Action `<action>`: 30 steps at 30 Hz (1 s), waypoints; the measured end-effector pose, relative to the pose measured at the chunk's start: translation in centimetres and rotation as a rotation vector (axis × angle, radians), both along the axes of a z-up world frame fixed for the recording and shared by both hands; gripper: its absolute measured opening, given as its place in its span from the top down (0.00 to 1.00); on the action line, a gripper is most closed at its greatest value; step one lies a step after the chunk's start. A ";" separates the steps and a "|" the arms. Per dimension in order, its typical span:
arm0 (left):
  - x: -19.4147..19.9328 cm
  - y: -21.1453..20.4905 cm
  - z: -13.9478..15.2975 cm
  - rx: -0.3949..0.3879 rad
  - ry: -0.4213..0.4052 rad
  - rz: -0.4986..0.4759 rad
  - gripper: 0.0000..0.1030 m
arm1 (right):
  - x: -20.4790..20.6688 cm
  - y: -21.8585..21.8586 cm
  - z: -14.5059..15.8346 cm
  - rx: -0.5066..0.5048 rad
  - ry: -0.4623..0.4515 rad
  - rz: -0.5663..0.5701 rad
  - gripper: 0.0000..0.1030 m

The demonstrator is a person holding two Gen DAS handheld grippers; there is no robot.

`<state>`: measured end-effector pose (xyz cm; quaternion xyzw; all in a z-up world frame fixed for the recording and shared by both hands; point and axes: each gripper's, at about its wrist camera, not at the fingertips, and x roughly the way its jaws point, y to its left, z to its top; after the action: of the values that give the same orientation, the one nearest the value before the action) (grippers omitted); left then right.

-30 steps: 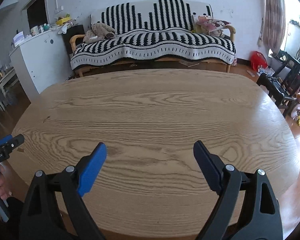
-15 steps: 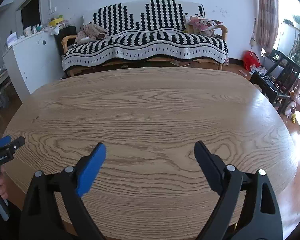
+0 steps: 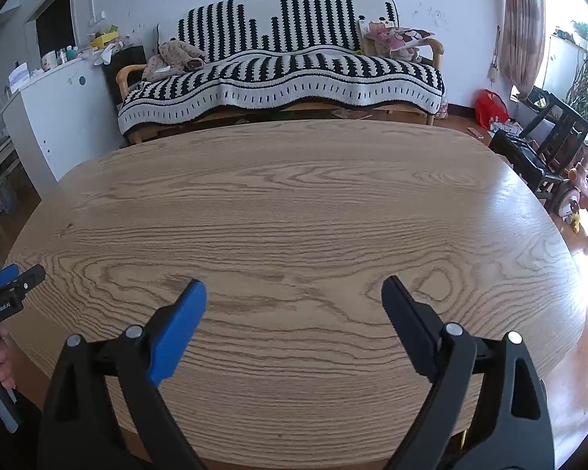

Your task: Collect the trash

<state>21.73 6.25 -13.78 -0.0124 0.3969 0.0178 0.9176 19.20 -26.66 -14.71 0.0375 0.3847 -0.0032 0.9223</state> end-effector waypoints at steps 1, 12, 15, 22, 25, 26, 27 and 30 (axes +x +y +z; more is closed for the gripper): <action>0.0 0.0 0.0 0.001 0.001 0.000 0.06 | 0.0 0.0 0.0 0.000 0.000 0.001 0.15; 0.1 -0.1 0.0 0.008 0.006 -0.002 0.06 | -0.3 -0.3 0.1 -0.005 0.001 0.005 0.15; 0.1 -0.1 -0.1 0.011 0.008 -0.002 0.06 | -0.3 -0.4 0.0 -0.004 0.002 0.006 0.15; 0.1 -0.1 -0.1 0.012 0.010 -0.001 0.06 | -0.3 -0.3 0.1 -0.005 0.003 0.006 0.15; 0.1 -0.1 -0.1 0.011 0.011 -0.002 0.06 | -0.4 -0.4 0.0 -0.004 0.003 0.006 0.15; 0.0 -0.1 -0.1 0.011 0.011 -0.001 0.06 | -0.4 -0.4 0.1 -0.005 0.003 0.006 0.15; 0.0 -0.1 -0.1 0.012 0.010 -0.001 0.06 | -0.4 -0.4 0.1 -0.005 0.002 0.007 0.15; 0.0 -0.1 -0.1 0.011 0.011 -0.003 0.06 | -0.4 -0.4 0.1 -0.005 0.003 0.007 0.15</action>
<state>21.74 6.10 -13.93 -0.0064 0.4017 0.0187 0.9155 18.79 -27.10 -14.65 0.0338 0.3861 -0.0010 0.9218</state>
